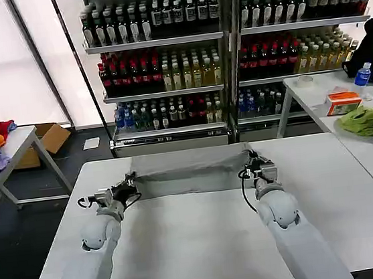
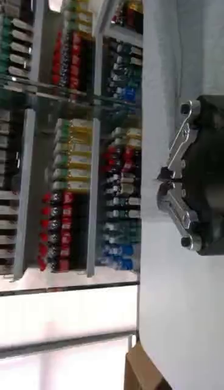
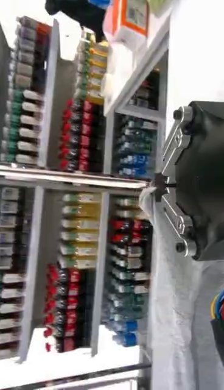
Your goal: Fold and organize the clothes.
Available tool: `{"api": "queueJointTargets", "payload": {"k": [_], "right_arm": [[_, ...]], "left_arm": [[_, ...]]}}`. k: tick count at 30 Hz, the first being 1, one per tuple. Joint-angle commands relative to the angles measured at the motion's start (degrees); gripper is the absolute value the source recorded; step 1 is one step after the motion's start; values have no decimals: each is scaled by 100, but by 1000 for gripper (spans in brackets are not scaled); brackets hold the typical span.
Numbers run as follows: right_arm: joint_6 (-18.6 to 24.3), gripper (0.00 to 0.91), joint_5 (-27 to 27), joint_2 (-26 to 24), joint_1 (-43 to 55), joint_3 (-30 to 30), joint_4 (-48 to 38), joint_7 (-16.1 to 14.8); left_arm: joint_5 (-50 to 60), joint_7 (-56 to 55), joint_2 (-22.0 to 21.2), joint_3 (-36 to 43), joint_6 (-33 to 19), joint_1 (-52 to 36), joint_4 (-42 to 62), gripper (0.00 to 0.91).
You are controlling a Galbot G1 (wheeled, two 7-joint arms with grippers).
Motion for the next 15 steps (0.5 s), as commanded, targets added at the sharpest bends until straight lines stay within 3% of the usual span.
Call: {"api": "queueJointTargets", "payload": {"k": [1, 3, 11, 15], "right_arm": [[365, 907, 919, 512, 395, 11, -625, 726], [411, 907, 1162, 586, 408, 50, -544, 809], [335, 907, 1100, 587, 352, 75, -388, 925], [561, 907, 1294, 597, 482, 88, -459, 955]], "left_arm": [[15, -135, 104, 29, 148, -155, -7, 907], [-4, -165, 125, 12, 185, -121, -108, 907], [69, -181, 97, -26, 282, 133, -287, 907], [86, -178, 76, -18, 308, 183, -301, 907]]}}
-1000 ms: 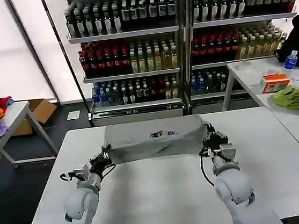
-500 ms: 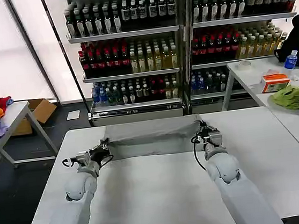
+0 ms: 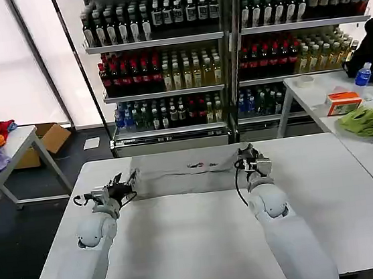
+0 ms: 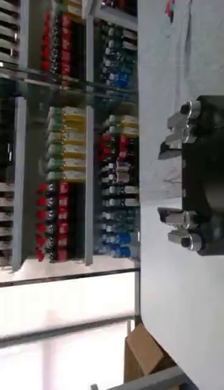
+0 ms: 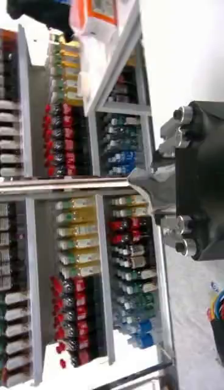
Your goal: Fold and organize the clothes.
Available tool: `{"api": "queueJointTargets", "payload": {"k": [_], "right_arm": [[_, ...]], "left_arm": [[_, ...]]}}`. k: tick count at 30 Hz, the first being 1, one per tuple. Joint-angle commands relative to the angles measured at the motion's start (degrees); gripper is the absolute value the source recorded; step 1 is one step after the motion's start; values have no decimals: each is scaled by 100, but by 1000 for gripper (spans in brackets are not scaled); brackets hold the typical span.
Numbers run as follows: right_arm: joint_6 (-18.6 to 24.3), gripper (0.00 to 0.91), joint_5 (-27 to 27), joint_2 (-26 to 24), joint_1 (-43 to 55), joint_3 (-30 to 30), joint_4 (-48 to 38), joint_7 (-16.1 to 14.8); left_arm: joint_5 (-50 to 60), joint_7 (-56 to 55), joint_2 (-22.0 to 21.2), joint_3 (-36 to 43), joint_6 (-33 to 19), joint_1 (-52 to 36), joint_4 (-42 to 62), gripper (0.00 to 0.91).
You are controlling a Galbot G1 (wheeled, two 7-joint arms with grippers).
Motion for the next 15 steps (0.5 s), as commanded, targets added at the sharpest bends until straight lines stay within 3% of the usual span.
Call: {"api": "queueJointTargets", "payload": {"k": [1, 6, 15], "right_arm": [[304, 907, 540, 235, 285, 32, -180, 330], [103, 907, 990, 308, 671, 40, -180, 430], [-733, 907, 680, -102, -60, 11, 553, 668]], "left_arm": [[43, -24, -8, 28, 85, 109, -107, 907], [25, -39, -4, 15, 126, 132, -148, 907], [-49, -66, 82, -30, 293, 389, -397, 907]]}}
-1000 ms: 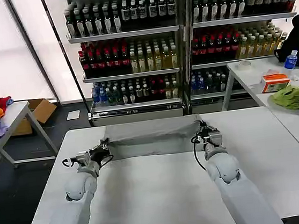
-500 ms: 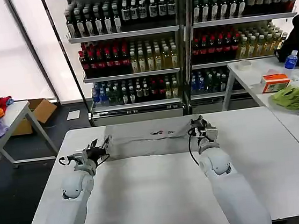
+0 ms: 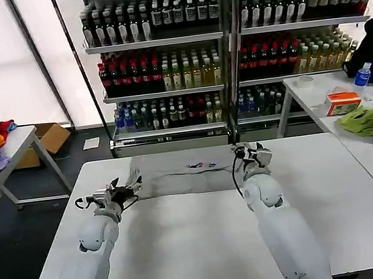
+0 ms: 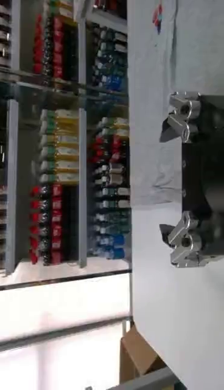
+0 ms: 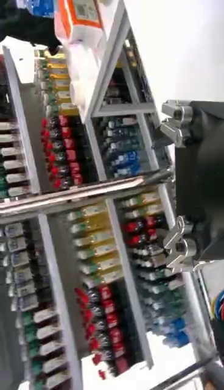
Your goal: Fold and organize the clothes.
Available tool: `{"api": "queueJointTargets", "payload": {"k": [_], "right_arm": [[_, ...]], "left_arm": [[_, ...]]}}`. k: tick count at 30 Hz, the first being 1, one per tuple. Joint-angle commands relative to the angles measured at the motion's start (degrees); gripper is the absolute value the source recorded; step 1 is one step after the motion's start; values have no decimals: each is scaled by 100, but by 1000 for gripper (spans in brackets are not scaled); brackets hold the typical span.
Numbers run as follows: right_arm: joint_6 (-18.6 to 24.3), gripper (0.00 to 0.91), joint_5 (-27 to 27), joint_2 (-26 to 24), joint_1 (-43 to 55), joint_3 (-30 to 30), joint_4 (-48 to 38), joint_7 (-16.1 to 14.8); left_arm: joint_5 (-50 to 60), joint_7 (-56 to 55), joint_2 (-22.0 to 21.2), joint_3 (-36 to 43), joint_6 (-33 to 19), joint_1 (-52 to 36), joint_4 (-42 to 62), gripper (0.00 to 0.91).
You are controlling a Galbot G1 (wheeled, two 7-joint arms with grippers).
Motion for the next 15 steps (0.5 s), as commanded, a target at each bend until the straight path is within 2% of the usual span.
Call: {"api": "queueJointTargets", "payload": {"k": [1, 7, 15], "right_arm": [[-763, 907, 30, -263, -492, 25, 714, 279], [-1137, 907, -58, -509, -1105, 107, 1360, 427], [-1148, 907, -174, -755, -1508, 119, 1529, 364]], "left_arm": [[-29, -5, 63, -25, 110, 210, -186, 907], [-1, -16, 132, -13, 127, 306, -266, 907], [60, -57, 163, -27, 177, 318, -195, 907]]}}
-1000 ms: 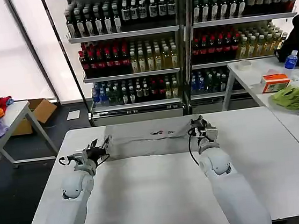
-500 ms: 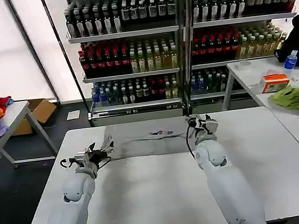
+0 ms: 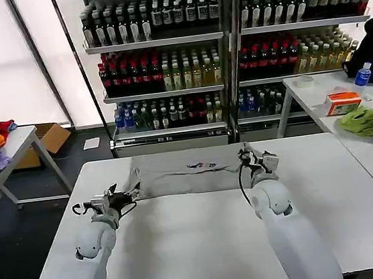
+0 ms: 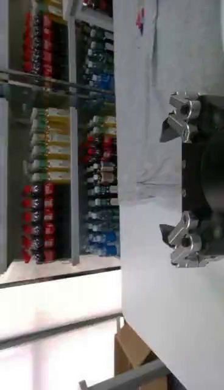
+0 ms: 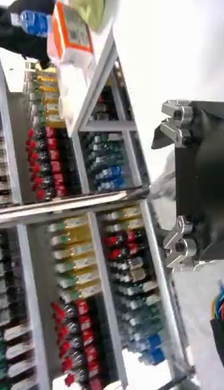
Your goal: Fold and organize the clothes.
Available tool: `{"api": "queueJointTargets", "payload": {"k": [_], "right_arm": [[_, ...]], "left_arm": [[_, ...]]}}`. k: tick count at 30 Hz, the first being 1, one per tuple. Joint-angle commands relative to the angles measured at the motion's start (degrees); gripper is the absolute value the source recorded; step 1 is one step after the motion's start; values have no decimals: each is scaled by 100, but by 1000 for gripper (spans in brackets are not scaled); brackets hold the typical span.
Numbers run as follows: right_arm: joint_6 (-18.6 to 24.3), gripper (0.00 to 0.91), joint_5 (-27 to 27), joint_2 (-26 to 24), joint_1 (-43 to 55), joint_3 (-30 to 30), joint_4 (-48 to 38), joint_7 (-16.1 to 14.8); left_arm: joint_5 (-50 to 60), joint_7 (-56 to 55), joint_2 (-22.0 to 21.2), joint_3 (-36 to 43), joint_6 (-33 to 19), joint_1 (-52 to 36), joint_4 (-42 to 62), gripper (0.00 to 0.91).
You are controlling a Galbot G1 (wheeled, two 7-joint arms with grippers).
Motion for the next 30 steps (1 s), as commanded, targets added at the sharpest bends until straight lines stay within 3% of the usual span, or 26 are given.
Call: {"api": "queueJointTargets", "payload": {"k": [1, 21, 23, 26, 27, 28, 29, 30], "right_arm": [[-370, 907, -113, -362, -736, 3, 586, 45], [-379, 907, -121, -329, -618, -68, -44, 95], [-374, 907, -112, -325, -627, -43, -125, 77], [-372, 907, -112, -315, -646, -38, -193, 50], [-372, 907, -111, -304, -659, -41, -231, 35], [-371, 907, -118, -294, -677, -47, -260, 21], [-369, 846, -121, -281, -697, -50, -295, -14], [-367, 605, -121, -271, -710, -50, -306, -23]], "left_arm": [[23, -45, 41, -4, 106, 56, -21, 907], [-114, -180, 7, 136, 246, -113, 280, 907], [-121, -185, -13, 154, 249, -144, 317, 877], [-119, -187, -7, 205, 281, -150, 401, 705], [-114, -188, -3, 223, 285, -146, 415, 514], [-108, -188, 0, 234, 292, -142, 435, 423], [-108, -189, -9, 230, 294, -140, 466, 171], [-109, -189, -12, 233, 301, -138, 482, 91]]}}
